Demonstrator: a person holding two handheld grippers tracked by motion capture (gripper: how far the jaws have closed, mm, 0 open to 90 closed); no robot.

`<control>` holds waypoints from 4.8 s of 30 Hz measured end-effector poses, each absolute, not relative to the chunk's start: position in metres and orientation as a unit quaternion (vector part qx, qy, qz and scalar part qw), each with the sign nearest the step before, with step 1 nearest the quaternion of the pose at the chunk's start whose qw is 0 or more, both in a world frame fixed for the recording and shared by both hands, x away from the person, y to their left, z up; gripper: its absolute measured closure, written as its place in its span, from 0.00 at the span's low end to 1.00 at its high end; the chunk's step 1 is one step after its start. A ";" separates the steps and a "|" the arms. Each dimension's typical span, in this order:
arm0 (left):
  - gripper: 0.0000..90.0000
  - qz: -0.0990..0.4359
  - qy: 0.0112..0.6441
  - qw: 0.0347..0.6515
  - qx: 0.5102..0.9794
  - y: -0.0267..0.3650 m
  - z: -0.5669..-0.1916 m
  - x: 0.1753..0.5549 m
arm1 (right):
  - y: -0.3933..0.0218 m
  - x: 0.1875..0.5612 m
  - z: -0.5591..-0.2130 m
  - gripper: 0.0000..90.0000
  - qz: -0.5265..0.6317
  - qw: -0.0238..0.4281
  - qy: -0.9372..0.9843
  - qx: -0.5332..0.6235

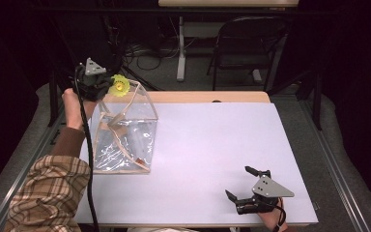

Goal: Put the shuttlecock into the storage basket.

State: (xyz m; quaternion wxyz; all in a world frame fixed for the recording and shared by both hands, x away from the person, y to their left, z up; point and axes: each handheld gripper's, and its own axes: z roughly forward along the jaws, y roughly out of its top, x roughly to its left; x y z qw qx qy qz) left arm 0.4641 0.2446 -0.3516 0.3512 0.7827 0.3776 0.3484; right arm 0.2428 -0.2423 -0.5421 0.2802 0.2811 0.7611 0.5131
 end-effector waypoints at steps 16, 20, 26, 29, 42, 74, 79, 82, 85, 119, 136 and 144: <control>1.00 0.339 0.385 0.349 0.784 0.244 -0.362 0.470 | -0.243 0.243 -0.542 0.00 0.512 0.282 0.761 0.280; 1.00 0.338 0.386 0.346 0.785 0.244 -0.364 0.471 | -0.243 0.243 -0.542 0.00 0.513 0.281 0.761 0.281; 1.00 0.334 0.388 0.343 0.787 0.244 -0.369 0.474 | -0.243 0.243 -0.542 0.00 0.513 0.282 0.761 0.280; 1.00 0.333 0.390 0.341 0.788 0.245 -0.371 0.475 | -0.243 0.243 -0.542 0.00 0.512 0.280 0.762 0.281; 1.00 0.324 0.399 0.339 0.788 0.246 -0.380 0.480 | -0.243 0.243 -0.542 0.00 0.512 0.279 0.762 0.282; 1.00 0.303 0.413 0.324 0.795 0.246 -0.404 0.493 | -0.243 0.243 -0.542 0.00 0.509 0.278 0.764 0.283; 1.00 0.300 0.413 0.324 0.796 0.244 -0.406 0.495 | -0.243 0.243 -0.542 0.00 0.509 0.278 0.764 0.283; 1.00 0.298 0.413 0.322 0.798 0.243 -0.407 0.495 | -0.243 0.243 -0.542 0.00 0.510 0.278 0.764 0.281; 1.00 0.298 0.413 0.318 0.799 0.243 -0.407 0.496 | -0.244 0.243 -0.542 0.00 0.511 0.279 0.763 0.281; 0.10 0.287 0.432 0.374 0.769 0.257 -0.395 0.482 | -0.242 0.243 -0.543 0.00 0.508 0.279 0.765 0.281; 0.00 0.277 0.410 0.421 0.760 0.252 -0.378 0.444 | -0.243 0.242 -0.543 0.00 0.508 0.277 0.765 0.283; 0.00 0.278 0.392 0.431 0.764 0.243 -0.385 0.418 | -0.243 0.242 -0.543 0.00 0.508 0.276 0.764 0.285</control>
